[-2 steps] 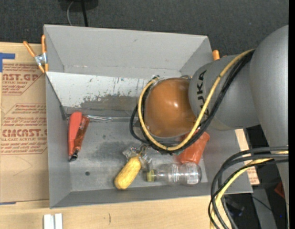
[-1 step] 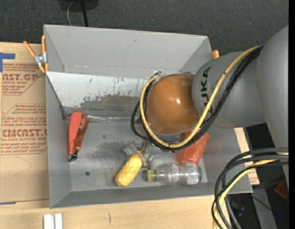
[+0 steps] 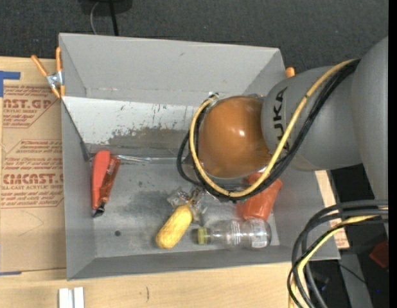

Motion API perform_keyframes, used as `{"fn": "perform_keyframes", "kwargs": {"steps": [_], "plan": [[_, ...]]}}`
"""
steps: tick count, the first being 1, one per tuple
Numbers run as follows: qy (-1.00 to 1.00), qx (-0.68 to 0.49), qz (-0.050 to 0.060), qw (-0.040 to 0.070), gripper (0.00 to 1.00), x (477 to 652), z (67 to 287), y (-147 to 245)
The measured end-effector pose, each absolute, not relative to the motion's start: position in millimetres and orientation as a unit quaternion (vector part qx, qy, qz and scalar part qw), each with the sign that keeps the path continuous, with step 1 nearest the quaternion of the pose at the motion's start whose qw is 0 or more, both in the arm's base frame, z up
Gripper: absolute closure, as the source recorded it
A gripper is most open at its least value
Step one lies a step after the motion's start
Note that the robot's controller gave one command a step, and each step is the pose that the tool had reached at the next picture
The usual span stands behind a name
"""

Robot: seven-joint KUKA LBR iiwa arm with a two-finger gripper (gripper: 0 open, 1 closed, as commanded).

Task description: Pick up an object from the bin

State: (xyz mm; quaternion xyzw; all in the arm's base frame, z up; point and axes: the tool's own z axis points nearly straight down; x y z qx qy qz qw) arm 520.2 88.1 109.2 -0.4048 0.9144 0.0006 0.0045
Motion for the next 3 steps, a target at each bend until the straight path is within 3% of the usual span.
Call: {"fn": "perform_keyframes", "kwargs": {"steps": [3], "plan": [[0.914,-0.405,0.002,0.001,1.00,518.5,144,89]]}}
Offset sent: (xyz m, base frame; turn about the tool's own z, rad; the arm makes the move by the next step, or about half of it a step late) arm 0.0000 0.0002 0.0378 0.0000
